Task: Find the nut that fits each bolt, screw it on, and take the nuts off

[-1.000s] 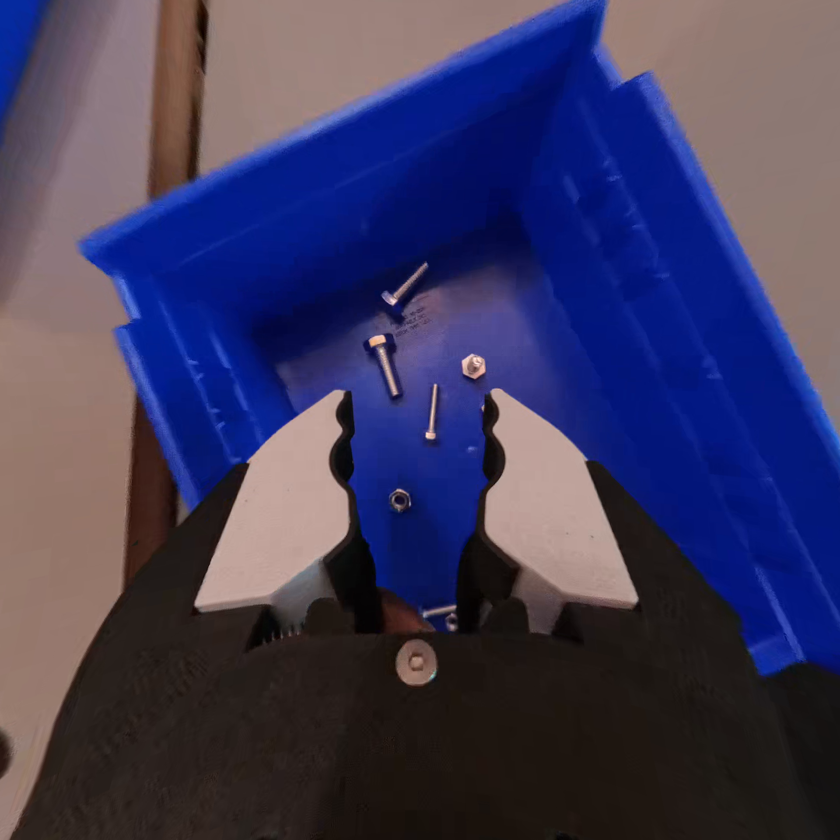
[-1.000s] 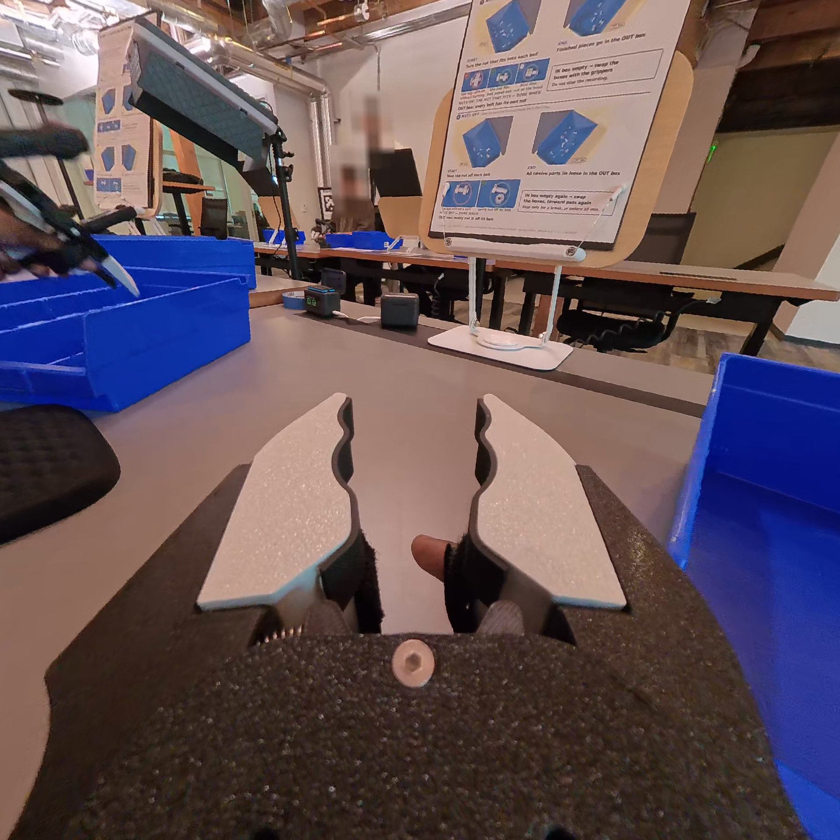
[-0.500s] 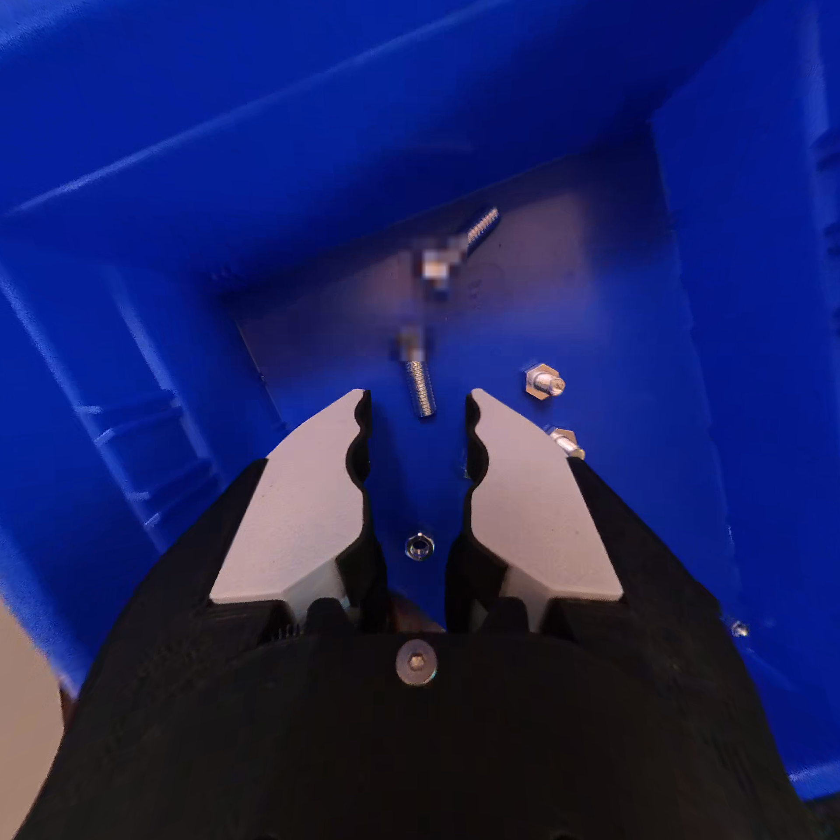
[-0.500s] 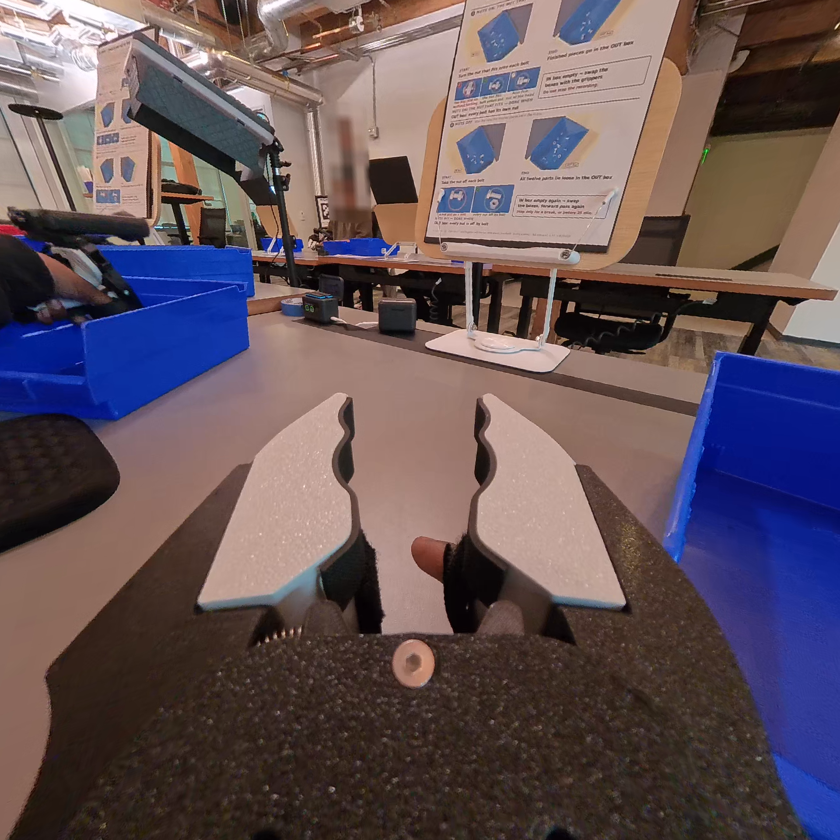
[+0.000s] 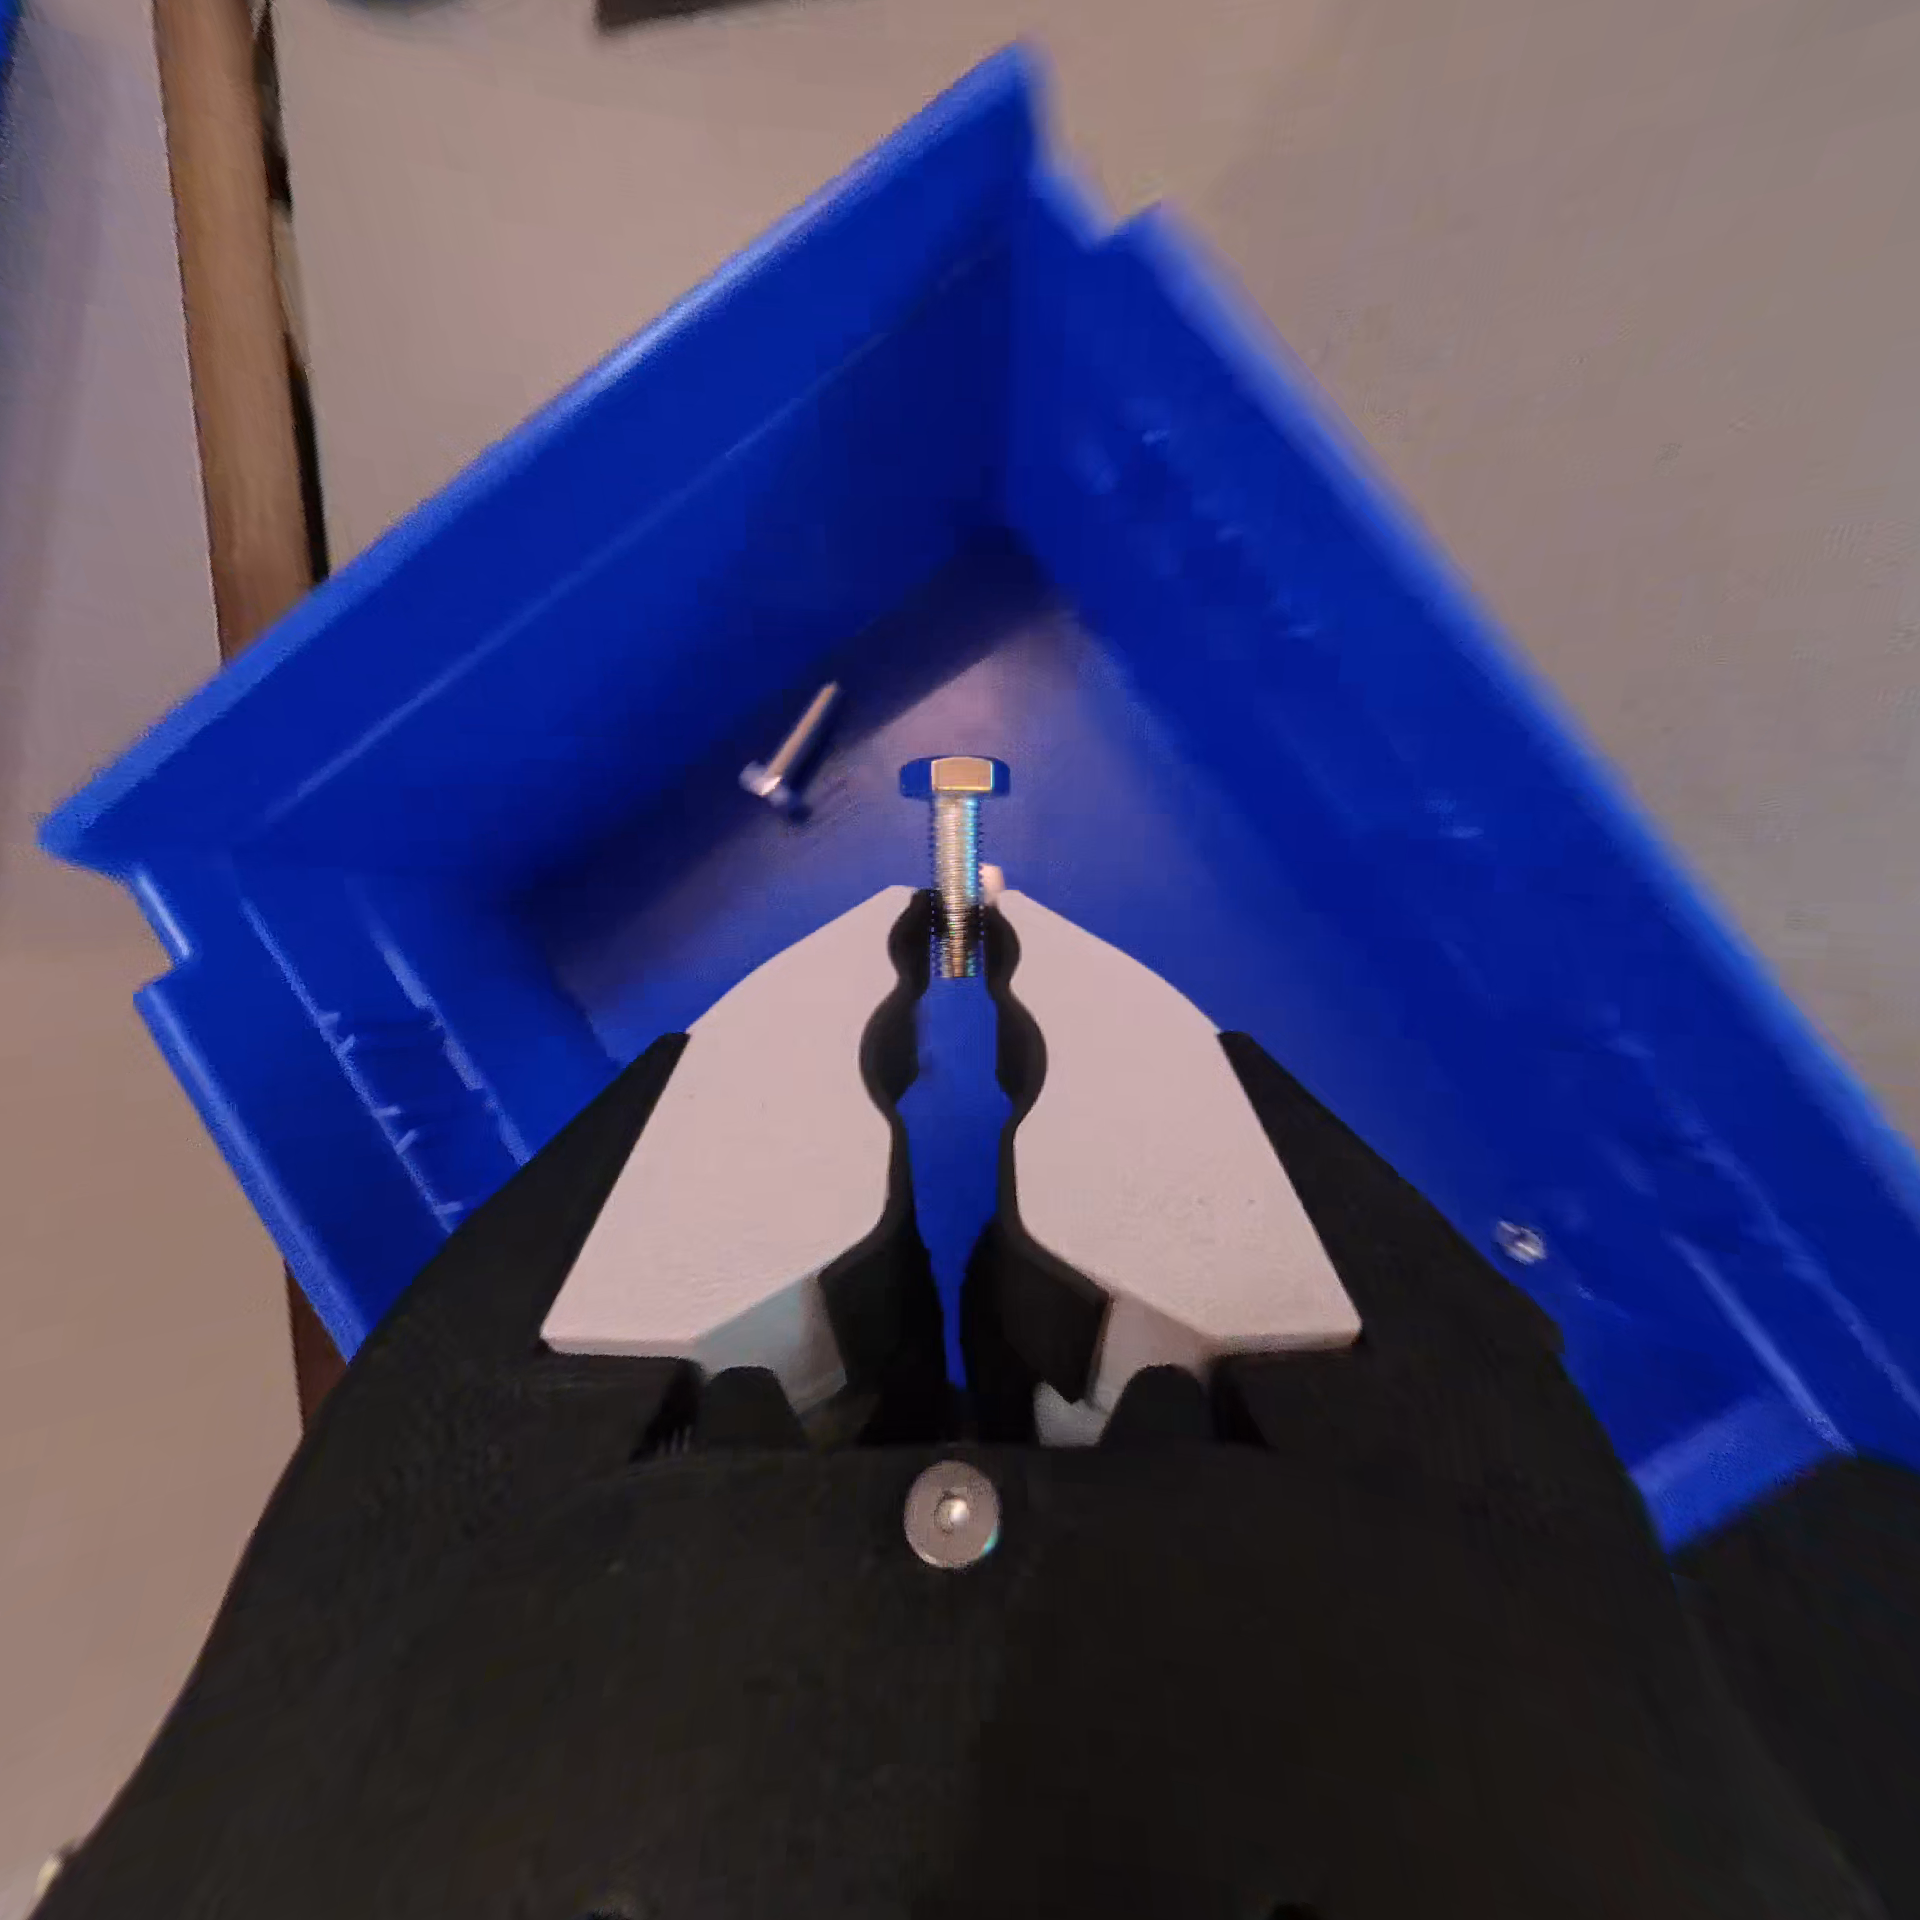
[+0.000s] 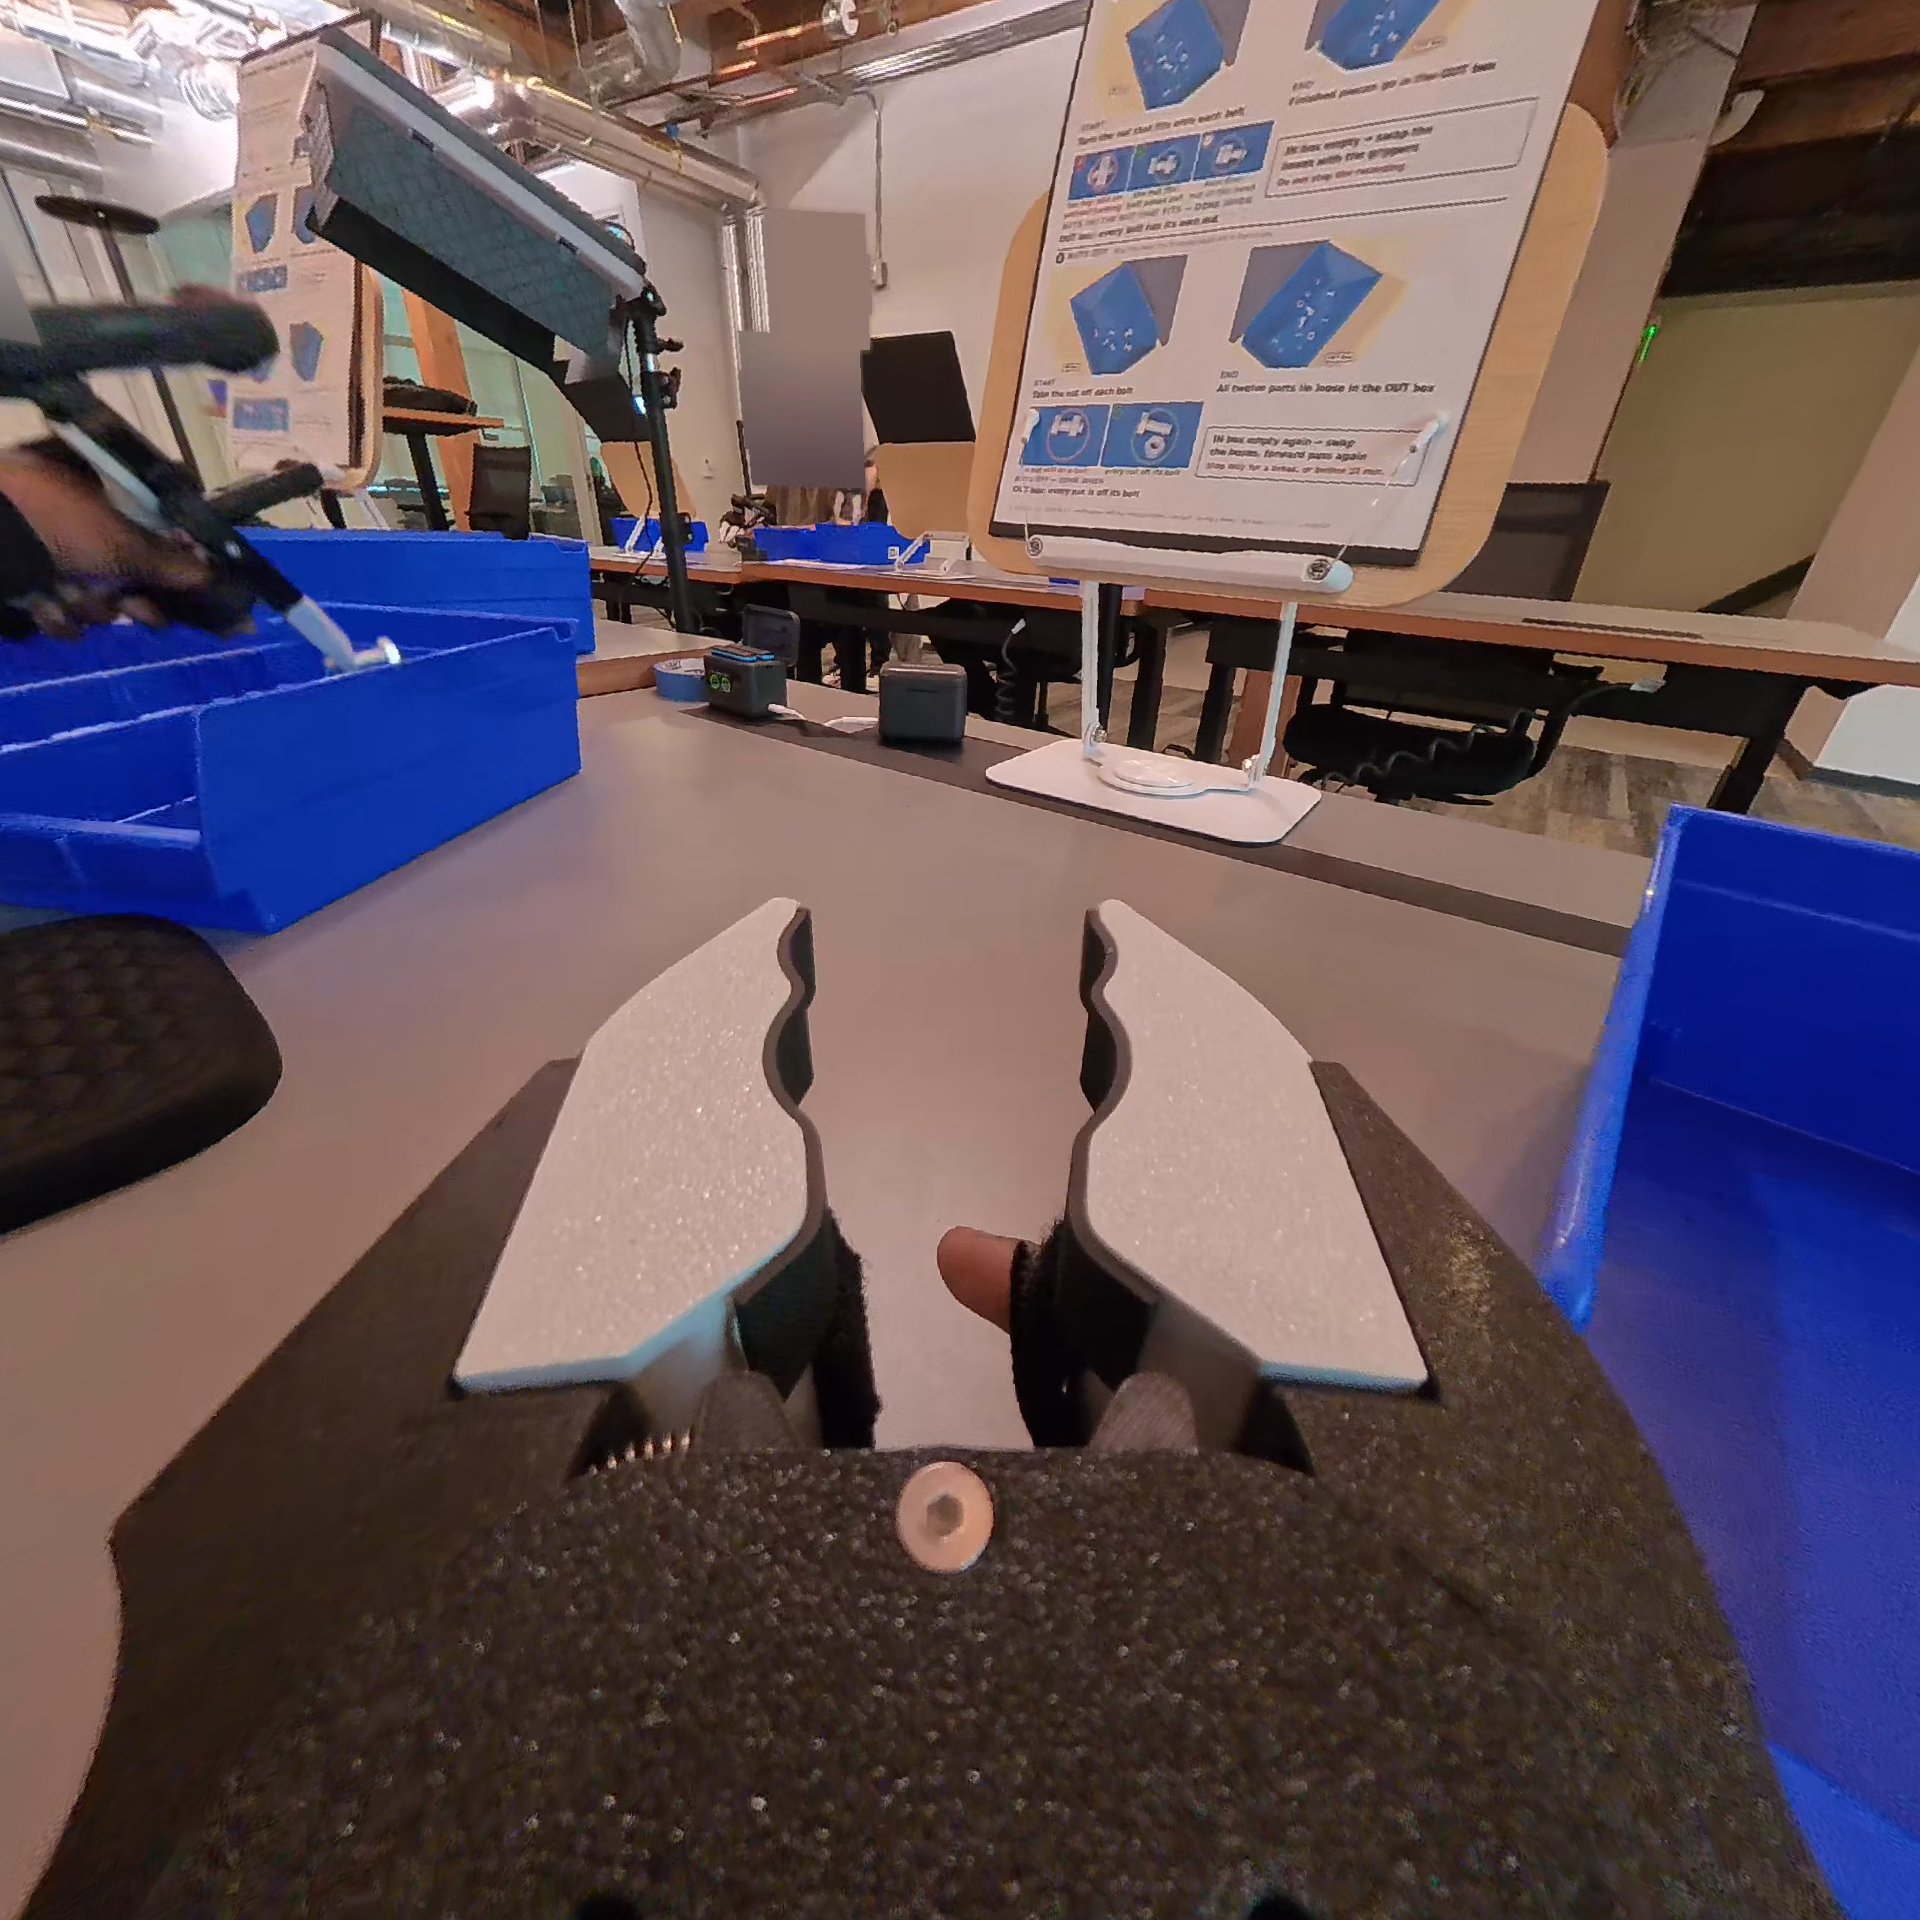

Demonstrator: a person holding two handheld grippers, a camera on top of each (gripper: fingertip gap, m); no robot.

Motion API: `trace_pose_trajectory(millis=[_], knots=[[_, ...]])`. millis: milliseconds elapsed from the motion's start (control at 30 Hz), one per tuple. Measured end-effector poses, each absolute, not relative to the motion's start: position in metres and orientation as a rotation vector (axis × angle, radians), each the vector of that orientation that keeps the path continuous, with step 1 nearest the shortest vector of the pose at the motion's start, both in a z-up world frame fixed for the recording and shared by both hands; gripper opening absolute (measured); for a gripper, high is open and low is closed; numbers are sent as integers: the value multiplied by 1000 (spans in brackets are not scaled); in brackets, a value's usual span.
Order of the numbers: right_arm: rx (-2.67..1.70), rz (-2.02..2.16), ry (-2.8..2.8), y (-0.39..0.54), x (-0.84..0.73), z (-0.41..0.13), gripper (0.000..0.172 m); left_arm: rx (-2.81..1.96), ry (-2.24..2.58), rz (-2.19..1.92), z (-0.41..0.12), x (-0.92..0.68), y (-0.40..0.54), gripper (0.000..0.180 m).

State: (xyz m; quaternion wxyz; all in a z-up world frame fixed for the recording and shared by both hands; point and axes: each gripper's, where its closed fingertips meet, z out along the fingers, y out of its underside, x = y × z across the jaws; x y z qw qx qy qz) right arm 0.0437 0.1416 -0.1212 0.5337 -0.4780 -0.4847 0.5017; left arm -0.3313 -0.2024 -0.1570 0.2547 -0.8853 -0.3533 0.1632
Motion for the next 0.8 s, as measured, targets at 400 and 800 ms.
trace_pose_trajectory(millis=[400, 800], knots=[[-1074, 1139, -1237, 129, 41, -124, 49, -2780, 72, 348, -129, -158, -90, 10], [-1063, 1153, -1217, 130, 43, -122, 48, -2910, 1203, -53, -211, -36, -47, 10]])
